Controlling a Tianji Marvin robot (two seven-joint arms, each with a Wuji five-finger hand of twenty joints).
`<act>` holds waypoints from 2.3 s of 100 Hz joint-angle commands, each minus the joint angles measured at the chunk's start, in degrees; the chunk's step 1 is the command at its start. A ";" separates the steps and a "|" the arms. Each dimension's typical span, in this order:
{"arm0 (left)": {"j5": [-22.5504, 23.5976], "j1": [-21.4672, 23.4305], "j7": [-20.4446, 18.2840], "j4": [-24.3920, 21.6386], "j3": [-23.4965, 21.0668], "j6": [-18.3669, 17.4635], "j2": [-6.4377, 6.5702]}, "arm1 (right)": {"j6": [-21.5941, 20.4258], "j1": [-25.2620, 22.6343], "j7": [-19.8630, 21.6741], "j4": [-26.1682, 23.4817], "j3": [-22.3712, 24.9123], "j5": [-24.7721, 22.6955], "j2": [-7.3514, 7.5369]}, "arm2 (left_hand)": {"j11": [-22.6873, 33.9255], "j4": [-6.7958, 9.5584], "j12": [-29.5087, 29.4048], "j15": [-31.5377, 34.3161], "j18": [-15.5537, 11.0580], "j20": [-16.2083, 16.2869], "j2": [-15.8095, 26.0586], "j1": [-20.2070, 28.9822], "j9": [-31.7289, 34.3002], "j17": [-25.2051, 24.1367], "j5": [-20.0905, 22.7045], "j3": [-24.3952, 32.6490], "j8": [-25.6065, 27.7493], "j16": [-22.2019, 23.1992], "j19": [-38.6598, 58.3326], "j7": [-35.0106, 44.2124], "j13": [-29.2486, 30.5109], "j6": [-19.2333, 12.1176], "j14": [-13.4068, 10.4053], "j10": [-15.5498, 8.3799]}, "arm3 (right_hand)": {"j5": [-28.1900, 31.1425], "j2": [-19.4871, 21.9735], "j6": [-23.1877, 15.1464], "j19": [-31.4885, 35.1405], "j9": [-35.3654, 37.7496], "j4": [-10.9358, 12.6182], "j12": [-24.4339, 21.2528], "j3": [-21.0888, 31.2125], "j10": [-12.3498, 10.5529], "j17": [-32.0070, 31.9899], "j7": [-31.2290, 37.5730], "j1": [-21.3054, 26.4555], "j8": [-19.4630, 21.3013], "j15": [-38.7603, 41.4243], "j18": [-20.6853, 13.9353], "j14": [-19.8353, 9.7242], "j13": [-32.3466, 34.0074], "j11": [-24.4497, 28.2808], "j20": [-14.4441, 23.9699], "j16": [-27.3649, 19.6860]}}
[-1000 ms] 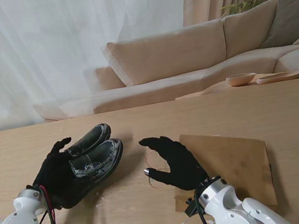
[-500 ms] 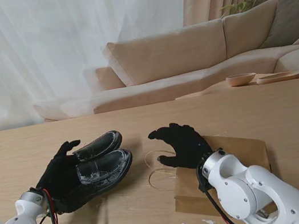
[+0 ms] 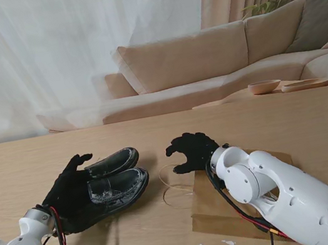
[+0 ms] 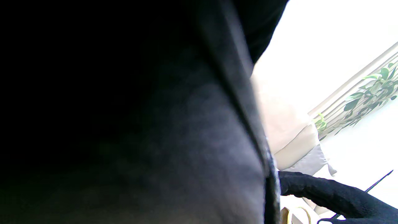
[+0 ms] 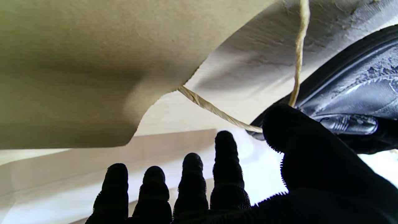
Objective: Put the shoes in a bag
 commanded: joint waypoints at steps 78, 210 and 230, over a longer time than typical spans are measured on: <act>-9.75 -3.85 -2.05 3.67 4.56 -6.73 -0.17 | -6.27 -2.27 -3.69 -3.55 2.83 8.87 -1.84 | 2.79 3.36 1.76 0.75 -0.17 1.67 4.45 4.37 0.77 -0.36 1.53 3.25 10.42 2.68 -0.06 11.11 0.43 -10.02 -0.89 -0.16 | 18.90 -2.37 -13.83 0.71 4.05 -3.20 7.16 16.48 0.97 2.40 38.69 10.52 9.03 8.94 -0.09 -0.29 1.21 17.69 -2.49 0.13; -6.87 0.12 -3.76 -4.12 9.25 -6.56 0.80 | -9.27 -7.71 -8.59 -10.02 6.60 9.97 -2.63 | 21.36 2.02 21.62 11.20 0.50 24.26 2.72 1.92 0.02 -2.71 1.99 7.55 13.84 46.97 8.77 11.65 -0.76 -10.13 2.55 1.91 | 19.26 -2.20 -13.04 1.19 6.37 -2.44 7.16 16.49 0.66 3.56 37.54 10.85 12.55 12.39 -0.42 -0.63 1.37 17.36 -2.86 1.99; -5.74 -0.70 -2.57 -4.19 11.47 -5.78 0.59 | -10.23 -7.95 -8.65 -9.97 6.52 10.39 -2.62 | 22.30 1.93 23.22 13.43 0.62 25.46 2.82 1.80 -0.25 -2.67 1.79 7.64 14.10 49.35 8.82 11.83 -0.67 -10.25 2.98 2.05 | 19.34 -2.29 -12.94 1.21 6.51 -2.36 7.15 16.54 0.62 3.53 37.46 10.87 12.63 12.42 -0.38 -0.64 1.35 17.32 -2.89 2.00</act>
